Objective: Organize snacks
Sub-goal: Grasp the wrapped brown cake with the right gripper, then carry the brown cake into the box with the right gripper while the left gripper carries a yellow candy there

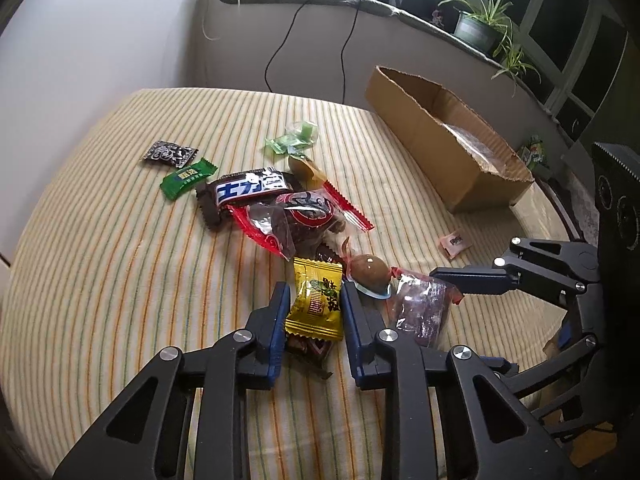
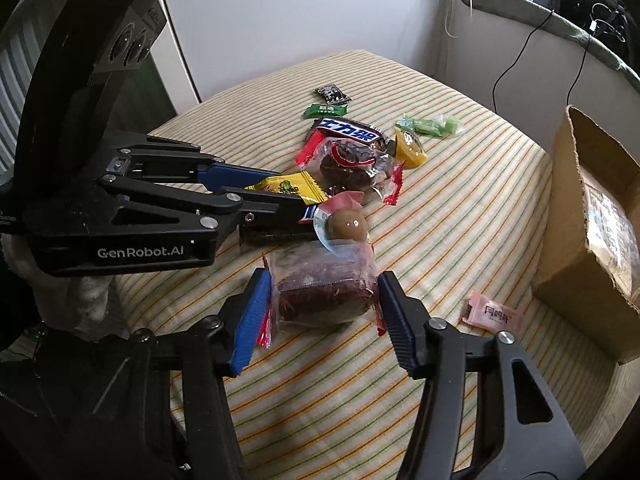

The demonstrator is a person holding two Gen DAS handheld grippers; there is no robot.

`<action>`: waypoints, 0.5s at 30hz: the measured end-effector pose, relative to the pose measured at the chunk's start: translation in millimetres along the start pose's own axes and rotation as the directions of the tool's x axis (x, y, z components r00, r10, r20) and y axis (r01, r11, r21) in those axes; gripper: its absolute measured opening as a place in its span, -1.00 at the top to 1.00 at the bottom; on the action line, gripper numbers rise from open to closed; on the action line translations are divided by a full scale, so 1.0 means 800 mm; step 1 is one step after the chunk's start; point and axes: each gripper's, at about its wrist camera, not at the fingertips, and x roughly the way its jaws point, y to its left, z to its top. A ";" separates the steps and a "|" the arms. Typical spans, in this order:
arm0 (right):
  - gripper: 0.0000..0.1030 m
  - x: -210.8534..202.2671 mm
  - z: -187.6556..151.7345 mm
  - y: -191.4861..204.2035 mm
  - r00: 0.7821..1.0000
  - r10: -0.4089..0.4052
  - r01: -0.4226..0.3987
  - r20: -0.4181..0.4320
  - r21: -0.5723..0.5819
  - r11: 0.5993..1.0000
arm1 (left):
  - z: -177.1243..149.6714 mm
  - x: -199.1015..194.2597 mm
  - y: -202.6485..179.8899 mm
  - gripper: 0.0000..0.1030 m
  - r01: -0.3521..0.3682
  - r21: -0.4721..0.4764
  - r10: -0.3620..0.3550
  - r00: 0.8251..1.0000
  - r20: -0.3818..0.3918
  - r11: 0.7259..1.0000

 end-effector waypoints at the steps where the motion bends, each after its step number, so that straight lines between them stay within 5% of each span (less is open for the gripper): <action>1: -0.09 -0.001 0.000 0.000 1.000 -0.002 0.002 0.003 0.001 1.000 | 0.001 -0.001 0.000 0.53 0.002 0.000 -0.002 1.000 0.002 1.000; 15: -0.08 -0.048 0.000 -0.019 0.996 -0.017 0.013 0.082 0.055 0.998 | 0.030 -0.029 -0.025 0.53 0.037 0.034 -0.040 0.996 0.075 0.999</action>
